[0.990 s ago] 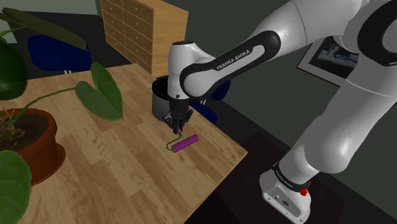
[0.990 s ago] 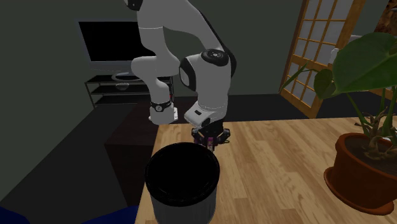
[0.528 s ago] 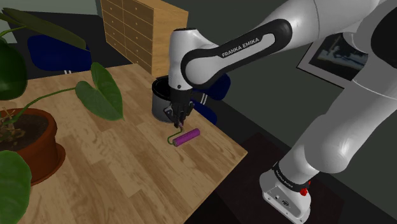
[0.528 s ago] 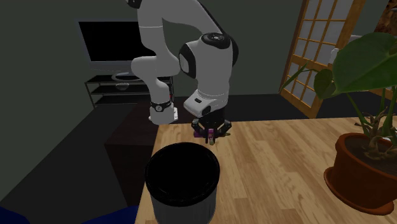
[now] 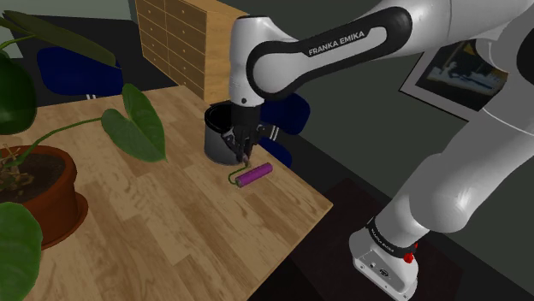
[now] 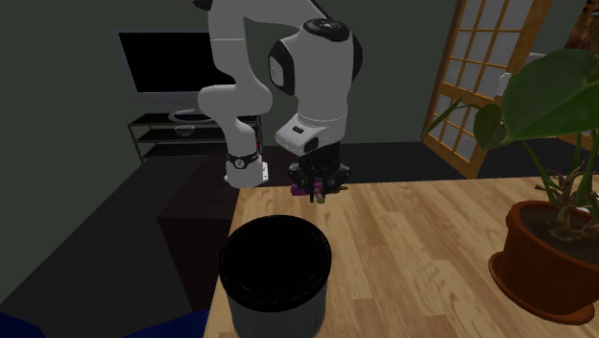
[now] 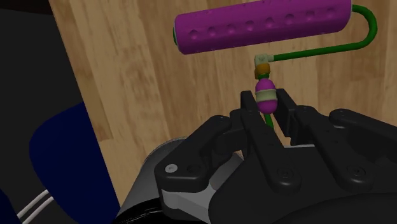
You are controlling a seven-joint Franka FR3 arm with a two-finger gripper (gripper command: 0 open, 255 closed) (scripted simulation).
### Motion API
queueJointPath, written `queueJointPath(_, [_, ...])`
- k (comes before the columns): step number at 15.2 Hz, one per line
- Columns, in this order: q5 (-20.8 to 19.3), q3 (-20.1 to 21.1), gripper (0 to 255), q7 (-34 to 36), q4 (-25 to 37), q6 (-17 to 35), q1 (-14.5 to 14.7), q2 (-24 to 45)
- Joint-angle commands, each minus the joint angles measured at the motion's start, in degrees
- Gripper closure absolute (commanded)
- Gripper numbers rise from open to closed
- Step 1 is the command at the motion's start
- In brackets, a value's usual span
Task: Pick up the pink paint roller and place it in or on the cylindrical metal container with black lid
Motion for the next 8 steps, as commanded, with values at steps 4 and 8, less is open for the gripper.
queueJointPath(4, [0.5,-0.1,255,0.0,2.4,-4.0,0.0,-1.7])
queueJointPath(8, [0.8,-0.2,255,-0.1,4.3,-7.0,-0.1,-2.9])
